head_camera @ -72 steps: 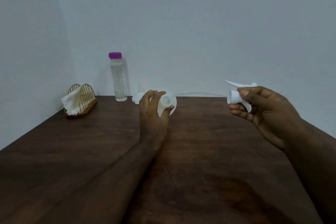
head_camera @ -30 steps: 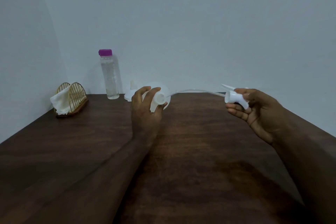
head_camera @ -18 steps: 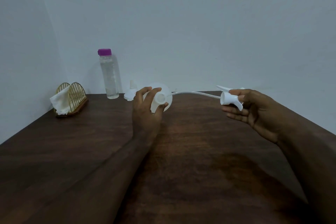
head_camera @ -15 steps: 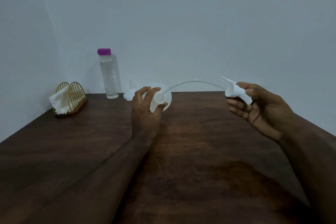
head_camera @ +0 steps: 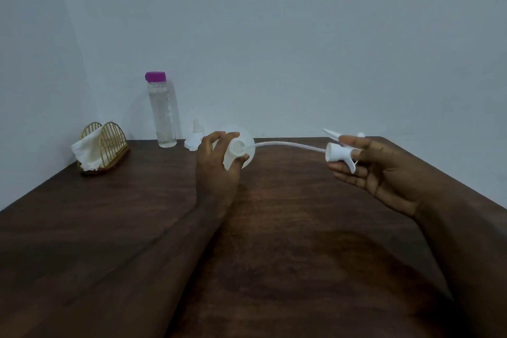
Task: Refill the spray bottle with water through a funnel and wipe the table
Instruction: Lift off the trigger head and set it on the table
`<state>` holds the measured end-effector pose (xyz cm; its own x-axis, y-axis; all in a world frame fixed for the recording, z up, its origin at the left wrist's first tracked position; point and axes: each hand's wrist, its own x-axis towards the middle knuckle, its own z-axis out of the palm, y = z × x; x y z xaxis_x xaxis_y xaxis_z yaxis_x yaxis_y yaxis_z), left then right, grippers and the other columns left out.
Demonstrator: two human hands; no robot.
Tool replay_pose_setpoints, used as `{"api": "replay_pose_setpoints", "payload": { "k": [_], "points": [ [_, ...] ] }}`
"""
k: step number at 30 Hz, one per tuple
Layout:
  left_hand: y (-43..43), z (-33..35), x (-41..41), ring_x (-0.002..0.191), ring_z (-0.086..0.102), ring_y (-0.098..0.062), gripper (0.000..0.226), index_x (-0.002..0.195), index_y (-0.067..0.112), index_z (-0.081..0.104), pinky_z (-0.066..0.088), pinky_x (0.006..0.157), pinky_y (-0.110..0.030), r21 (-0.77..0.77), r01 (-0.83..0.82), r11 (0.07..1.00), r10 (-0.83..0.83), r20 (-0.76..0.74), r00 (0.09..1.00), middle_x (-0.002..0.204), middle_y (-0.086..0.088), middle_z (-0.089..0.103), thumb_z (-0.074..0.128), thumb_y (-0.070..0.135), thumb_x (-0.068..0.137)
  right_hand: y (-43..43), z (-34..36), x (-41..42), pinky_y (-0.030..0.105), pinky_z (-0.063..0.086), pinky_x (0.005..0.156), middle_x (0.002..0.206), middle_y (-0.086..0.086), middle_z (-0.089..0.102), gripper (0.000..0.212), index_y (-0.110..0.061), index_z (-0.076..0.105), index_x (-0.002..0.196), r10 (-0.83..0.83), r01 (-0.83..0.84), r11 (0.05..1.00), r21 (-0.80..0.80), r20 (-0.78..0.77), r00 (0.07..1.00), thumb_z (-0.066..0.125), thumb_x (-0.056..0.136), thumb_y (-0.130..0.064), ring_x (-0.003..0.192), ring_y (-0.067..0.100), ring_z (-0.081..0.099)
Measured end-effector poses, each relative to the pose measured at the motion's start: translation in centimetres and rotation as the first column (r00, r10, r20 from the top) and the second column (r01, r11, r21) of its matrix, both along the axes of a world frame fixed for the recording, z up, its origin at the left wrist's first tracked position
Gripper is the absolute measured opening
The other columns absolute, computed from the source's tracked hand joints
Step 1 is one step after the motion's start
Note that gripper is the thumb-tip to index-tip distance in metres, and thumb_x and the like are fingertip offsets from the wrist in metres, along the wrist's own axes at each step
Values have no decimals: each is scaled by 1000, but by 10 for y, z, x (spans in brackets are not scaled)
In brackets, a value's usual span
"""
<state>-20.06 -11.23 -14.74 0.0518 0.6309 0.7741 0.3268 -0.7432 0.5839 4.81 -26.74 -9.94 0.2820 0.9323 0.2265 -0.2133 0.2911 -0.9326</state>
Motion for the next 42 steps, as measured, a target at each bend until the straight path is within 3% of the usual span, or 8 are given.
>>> {"api": "replay_pose_setpoints", "payload": {
  "k": [8,11,15,18,21,24,38,42],
  "points": [
    [0,1,1,118,48,-18,45,120,22,63,46,98,-40,13,-8,1000,8,-10,1000,126,-3,52,78,13,78,1,0,1,37,62,75,110,16,74,28,-19,73,107,-2,2,1000,-26,2,1000,53,90,-9,92,29,75],
    [-1,0,1,118,48,-18,45,120,21,63,46,99,-40,12,-8,1000,8,-20,1000,126,-4,52,78,13,78,0,1,0,32,60,68,112,15,74,31,-21,67,115,-102,119,986,-117,142,985,45,97,-9,89,26,76],
    [1,1,1,118,49,-20,45,121,22,62,45,98,-38,-2,2,1000,-2,-15,1000,126,-3,52,77,14,79,-1,6,1,24,58,57,106,12,76,33,-22,63,122,-11,11,1000,-18,-14,1000,46,95,-15,76,19,75],
    [1,0,1,117,49,-20,45,120,22,63,46,97,-39,6,-10,1000,10,-23,1000,126,-3,52,77,14,79,-3,3,0,23,57,55,103,13,76,34,-19,64,123,-63,73,990,-117,88,994,46,95,-11,75,18,75],
    [0,-1,1,118,47,-18,45,120,22,63,45,98,-37,7,-3,1000,3,-26,1000,125,-3,52,77,13,78,-2,-1,0,24,58,56,104,14,76,30,-20,66,116,-23,28,994,-109,44,999,49,93,-13,75,20,75],
    [-1,-1,1,118,46,-17,44,120,23,63,43,99,-37,11,-3,1000,3,-35,999,126,-2,52,76,12,79,-1,0,-2,22,55,53,100,12,75,27,-24,67,109,-142,159,972,-170,109,984,45,96,-15,72,16,75],
    [-3,0,1,119,45,-18,44,121,21,64,36,97,-27,-11,-15,1000,14,-101,995,129,-4,52,76,14,79,3,-4,7,19,56,51,83,11,76,24,-15,69,104,-166,145,967,-212,-86,982,47,95,-19,59,14,71],
    [-7,3,1,117,50,-24,42,118,18,65,43,99,-42,3,5,1000,-5,-127,992,125,-6,54,76,16,78,-1,2,11,19,57,53,81,9,77,25,-17,68,105,-201,190,952,-240,-23,979,45,96,-19,63,14,73]
  ]
}}
